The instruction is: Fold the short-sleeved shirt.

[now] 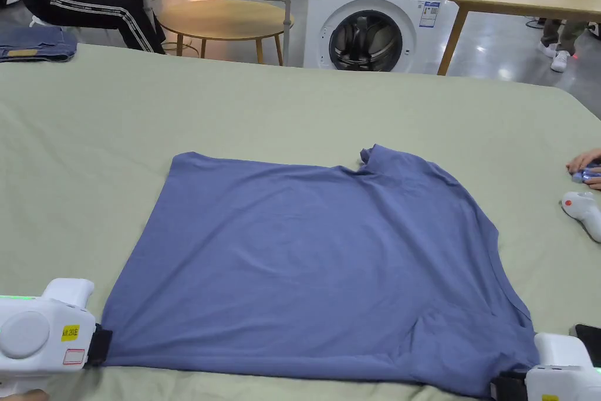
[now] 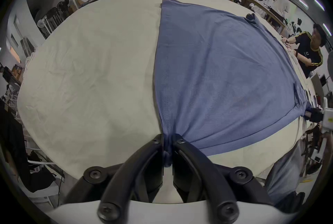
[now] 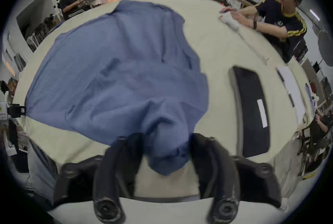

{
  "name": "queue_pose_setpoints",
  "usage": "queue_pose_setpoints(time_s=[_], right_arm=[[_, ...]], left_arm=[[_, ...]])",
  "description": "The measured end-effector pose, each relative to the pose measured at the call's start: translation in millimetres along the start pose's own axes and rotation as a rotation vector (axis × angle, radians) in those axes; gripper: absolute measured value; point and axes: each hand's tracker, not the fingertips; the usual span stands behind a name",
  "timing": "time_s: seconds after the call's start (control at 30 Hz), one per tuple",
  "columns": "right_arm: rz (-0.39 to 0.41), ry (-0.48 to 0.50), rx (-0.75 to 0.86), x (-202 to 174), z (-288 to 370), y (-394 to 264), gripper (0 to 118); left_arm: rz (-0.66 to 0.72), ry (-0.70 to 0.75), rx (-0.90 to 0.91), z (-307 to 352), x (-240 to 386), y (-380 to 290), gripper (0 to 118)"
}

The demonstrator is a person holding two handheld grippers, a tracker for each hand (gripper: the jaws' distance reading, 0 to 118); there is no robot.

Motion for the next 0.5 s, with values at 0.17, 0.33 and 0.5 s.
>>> queue_pose_setpoints(time_s=[0.17,0.33,0.5], right_arm=[[-0.003,0.092,0.018,-5,2,4,7],[0.038,0.061,0.055,-2,17,12,6],[0.011,0.087,0.160,-2,50,39,6]], left_arm=[[0.001,-0.010,0.024,5,1,-2,2],[0.025,-0.026,0.085,18,-4,3,2],[-0.005,-0.012,0.167,40,4,28,2]])
